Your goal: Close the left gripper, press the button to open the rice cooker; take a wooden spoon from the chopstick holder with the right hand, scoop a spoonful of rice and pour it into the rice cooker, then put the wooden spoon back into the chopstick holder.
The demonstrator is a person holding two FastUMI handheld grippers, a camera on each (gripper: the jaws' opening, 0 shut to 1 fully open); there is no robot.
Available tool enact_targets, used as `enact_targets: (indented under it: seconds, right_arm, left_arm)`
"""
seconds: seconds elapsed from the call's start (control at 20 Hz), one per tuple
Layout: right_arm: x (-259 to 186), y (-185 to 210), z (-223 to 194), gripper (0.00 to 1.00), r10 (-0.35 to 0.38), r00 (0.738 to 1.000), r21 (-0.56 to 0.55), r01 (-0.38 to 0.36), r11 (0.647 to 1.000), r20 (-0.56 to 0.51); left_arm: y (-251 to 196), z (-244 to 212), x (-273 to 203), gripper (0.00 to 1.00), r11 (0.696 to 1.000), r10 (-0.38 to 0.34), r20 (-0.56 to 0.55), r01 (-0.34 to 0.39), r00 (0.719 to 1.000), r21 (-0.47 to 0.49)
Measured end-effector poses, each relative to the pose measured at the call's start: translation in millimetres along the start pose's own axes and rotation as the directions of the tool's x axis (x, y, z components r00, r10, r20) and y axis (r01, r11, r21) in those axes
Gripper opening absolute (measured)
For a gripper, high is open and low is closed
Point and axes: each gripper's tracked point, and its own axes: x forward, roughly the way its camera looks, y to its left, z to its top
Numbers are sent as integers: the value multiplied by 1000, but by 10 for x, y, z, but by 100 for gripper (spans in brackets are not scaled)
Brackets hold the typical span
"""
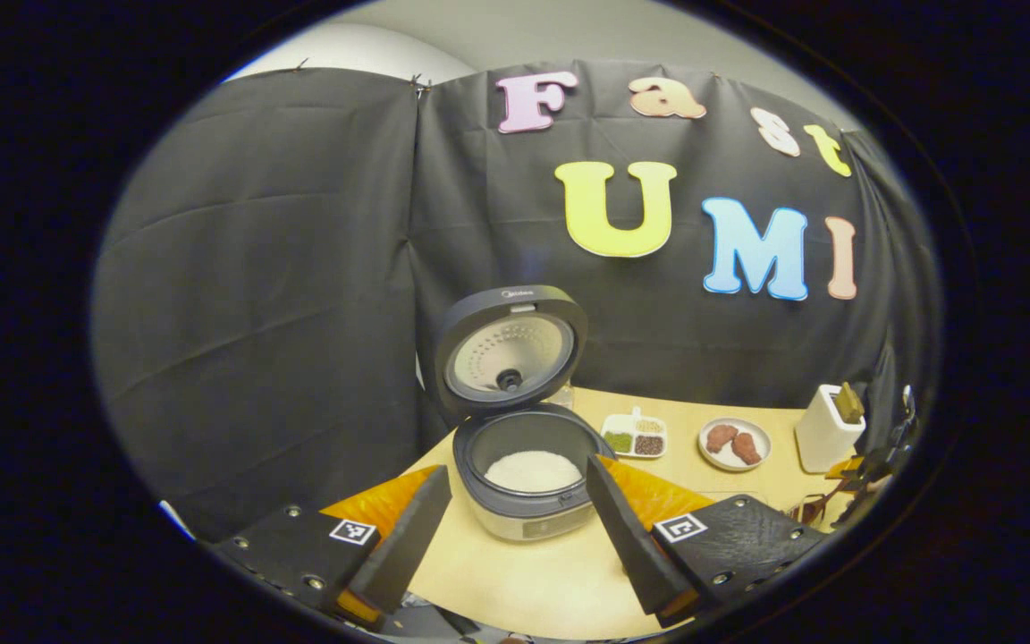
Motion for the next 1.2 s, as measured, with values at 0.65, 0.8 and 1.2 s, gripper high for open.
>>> enact_targets:
  seconds: [0.65, 0.8, 1.2]
  right_arm:
    - [-308, 218, 154, 23, 163, 986, 11, -163, 987, -19]
    - [-531, 205, 373, 23, 178, 983, 33, -180, 983, 46]
    - [-1320, 41, 717, 23, 37, 969, 68, -55, 996, 246]
  left_arm:
    - [-787, -226, -89, 96, 998, -61, -25, 62, 998, 16]
    - [-922, -248, 45, 96, 992, -123, -29, 123, 992, -14]
    - [-874, 29, 364, 96, 949, -301, 33, 303, 953, -90]
